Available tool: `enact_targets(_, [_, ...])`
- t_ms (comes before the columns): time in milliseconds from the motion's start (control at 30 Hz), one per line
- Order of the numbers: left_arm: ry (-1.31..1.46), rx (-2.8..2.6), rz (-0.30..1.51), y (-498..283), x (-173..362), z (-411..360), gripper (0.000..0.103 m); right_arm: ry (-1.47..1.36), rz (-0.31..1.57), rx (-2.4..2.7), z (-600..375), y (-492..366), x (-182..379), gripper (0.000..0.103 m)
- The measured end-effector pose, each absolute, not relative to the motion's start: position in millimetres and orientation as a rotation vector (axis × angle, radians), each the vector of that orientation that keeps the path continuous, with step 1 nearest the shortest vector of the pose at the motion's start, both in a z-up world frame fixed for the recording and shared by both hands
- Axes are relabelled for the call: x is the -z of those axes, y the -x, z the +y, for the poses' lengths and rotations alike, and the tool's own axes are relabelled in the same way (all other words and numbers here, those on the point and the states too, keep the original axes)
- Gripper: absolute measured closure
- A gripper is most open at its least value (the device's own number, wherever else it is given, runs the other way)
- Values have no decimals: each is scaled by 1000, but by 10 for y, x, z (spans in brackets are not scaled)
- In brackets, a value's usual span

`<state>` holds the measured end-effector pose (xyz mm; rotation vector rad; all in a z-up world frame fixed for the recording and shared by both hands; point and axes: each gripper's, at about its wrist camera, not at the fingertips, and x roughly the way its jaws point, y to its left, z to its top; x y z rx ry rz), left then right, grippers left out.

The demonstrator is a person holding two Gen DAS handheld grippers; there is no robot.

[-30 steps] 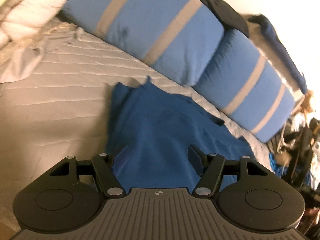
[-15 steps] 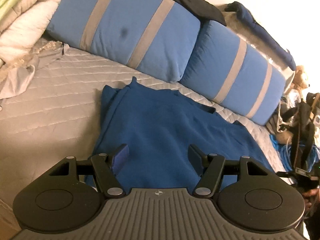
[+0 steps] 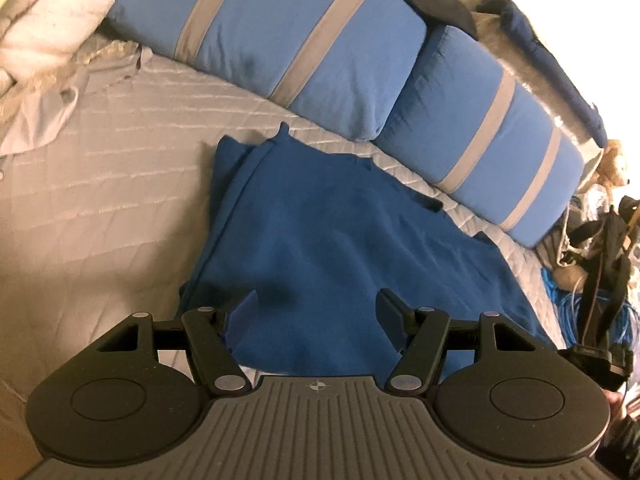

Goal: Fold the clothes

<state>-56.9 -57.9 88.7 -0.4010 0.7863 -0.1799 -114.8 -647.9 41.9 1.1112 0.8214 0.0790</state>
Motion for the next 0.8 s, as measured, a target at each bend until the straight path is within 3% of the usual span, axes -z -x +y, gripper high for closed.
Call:
enact_targets(133, [400,179,795,566,-886,-586,38,-1011,791,-96,-6344,993,-632,86])
enact_targets(367, [383,185,820,514,-897,-641,38,-790,709,-142,-6039,772,-1190,88])
enact_targets(800, [397,115,733,663,-971,-613,38,-687,624,-244,-5466,441,-1641,89])
